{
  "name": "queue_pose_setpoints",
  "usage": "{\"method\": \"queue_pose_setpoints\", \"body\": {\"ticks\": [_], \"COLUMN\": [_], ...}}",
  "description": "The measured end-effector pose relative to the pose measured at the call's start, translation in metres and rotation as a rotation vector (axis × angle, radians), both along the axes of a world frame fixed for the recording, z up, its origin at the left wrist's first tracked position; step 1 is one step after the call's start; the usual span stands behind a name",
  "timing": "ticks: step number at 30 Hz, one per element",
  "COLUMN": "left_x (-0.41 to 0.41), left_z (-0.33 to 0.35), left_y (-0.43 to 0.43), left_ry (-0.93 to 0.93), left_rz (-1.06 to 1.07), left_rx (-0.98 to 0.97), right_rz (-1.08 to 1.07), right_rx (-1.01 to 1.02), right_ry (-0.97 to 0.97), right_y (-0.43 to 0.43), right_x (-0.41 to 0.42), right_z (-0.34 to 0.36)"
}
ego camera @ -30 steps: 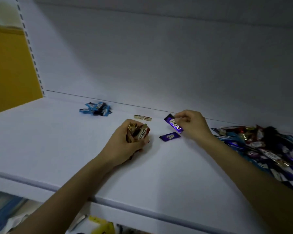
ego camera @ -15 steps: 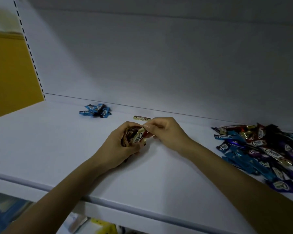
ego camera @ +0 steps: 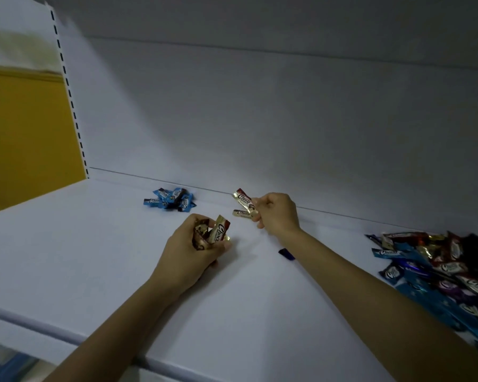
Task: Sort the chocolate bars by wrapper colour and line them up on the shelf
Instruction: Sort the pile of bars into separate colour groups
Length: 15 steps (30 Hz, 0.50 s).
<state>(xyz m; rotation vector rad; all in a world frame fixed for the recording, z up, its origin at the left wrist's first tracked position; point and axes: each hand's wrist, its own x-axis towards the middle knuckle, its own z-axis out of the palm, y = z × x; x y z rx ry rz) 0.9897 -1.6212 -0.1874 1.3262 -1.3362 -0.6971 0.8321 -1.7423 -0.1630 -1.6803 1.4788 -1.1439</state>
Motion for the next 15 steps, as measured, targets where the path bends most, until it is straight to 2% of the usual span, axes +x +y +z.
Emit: {"method": "queue_pose_setpoints", "body": {"ticks": [1, 4, 5, 6, 7, 9, 10, 12, 15], "left_x": [0.000, 0.001, 0.001, 0.001, 0.001, 0.001, 0.002, 0.002, 0.003], "left_z": [0.001, 0.000, 0.000, 0.000, 0.000, 0.001, 0.001, 0.002, 0.003], "left_y": [0.000, 0.000, 0.000, 0.000, 0.001, 0.001, 0.002, 0.003, 0.004], "left_ry": [0.014, 0.044, 0.050, 0.056, 0.067, 0.105, 0.124, 0.164, 0.204], "left_rz": [0.000, -0.015, -0.019, -0.022, -0.024, -0.019, -0.018, -0.013, -0.006], "left_rx": [0.003, 0.006, 0.006, 0.005, 0.000, -0.012, -0.014, -0.019, -0.021], "right_rz": [-0.024, -0.108, -0.129, -0.111, -0.036, 0.234, 0.357, 0.494, 0.492], "right_rx": [0.028, -0.018, -0.095, -0.155, -0.177, -0.054, 0.039, 0.146, 0.170], "right_ry": [0.064, 0.627, 0.661, 0.589, 0.414, 0.046, -0.033, -0.052, -0.132], "right_y": [-0.004, -0.008, -0.005, 0.001, 0.007, 0.024, 0.033, 0.046, 0.051], "right_x": [0.000, 0.000, 0.003, 0.007, 0.012, 0.025, 0.028, 0.027, 0.016], "right_z": [-0.001, -0.007, -0.006, -0.003, 0.000, 0.011, 0.013, 0.012, 0.009]}}
